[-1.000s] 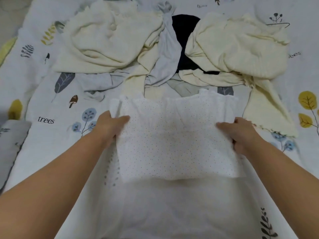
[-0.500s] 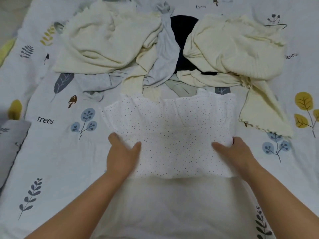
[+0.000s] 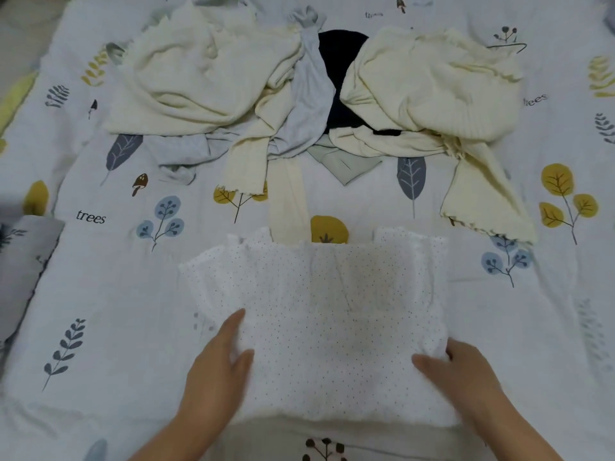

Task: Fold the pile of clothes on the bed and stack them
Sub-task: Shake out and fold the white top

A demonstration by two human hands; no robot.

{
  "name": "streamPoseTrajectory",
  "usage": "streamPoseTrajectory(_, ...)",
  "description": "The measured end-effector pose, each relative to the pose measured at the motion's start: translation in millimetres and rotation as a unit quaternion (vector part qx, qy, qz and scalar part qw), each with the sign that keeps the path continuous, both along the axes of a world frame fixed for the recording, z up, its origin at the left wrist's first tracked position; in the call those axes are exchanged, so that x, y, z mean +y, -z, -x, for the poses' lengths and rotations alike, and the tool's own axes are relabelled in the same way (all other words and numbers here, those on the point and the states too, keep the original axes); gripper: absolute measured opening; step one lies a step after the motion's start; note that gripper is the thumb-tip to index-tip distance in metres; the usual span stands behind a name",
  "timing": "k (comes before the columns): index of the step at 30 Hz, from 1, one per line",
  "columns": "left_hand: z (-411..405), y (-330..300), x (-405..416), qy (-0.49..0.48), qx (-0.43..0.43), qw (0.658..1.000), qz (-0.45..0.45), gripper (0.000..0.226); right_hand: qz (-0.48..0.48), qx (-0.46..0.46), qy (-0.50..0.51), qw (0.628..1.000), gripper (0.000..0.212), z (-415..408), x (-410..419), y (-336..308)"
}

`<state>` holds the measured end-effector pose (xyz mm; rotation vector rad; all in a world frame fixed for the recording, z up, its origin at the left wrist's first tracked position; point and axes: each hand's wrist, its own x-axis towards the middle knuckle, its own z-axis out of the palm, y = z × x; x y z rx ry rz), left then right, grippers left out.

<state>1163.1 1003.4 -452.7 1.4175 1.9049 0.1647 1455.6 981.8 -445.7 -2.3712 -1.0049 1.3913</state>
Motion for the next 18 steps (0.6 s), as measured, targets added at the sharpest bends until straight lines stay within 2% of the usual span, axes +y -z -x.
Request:
streamPoseTrajectory(2, -1.0, 3.4, 2.2, 0.009, 0.068, 0.997, -0.021, 0.064, -0.026, -0.045, -0.008, 0.999, 0.011, 2.0, -1.1, 0.0)
streamPoseTrajectory(4, -5.3, 6.7, 8.8, 0.070, 0.159, 0.982, -0.072, 0.068, -0.058, -0.024, 0.044, 0.997, 0.013, 1.0, 2.3, 0.5)
streamPoseTrajectory(7, -12.9, 10.9, 15.3, 0.197, 0.226, 0.938, -0.172, 0.077, -0.028, 0.121, 0.165, 0.979, 0.010, -3.3, 12.5, -3.6)
streamPoseTrajectory(9, -15.6, 12.7, 16.3, 0.302, 0.233, 0.910, -0.163, 0.079, 0.012, 0.204, 0.190, 0.960, 0.009, -5.6, 19.4, -10.3)
streamPoseTrajectory(11, -17.8, 13.0, 17.4, 0.330, 0.211, 0.912, -0.121, 0.068, 0.006, 0.230, 0.165, 0.959, 0.012, -3.1, 24.3, -19.3)
streamPoseTrajectory(15, -27.9, 1.0, 25.3, 0.244, 0.137, 0.956, -0.088, 0.054, -0.104, 0.164, 0.085, 0.977, 0.025, 24.5, 34.5, -46.0)
streamPoseTrajectory(17, -31.4, -13.6, 32.1, 0.173, -0.021, 0.981, -0.079, 0.040, -0.158, 0.102, 0.039, 0.981, 0.022, 48.8, 38.6, -60.8)
streamPoseTrajectory(18, -33.2, -23.4, 35.7, 0.135, -0.119, 0.982, -0.054, 0.033, -0.177, 0.076, 0.018, 0.981, 0.020, 63.5, 39.6, -66.8)
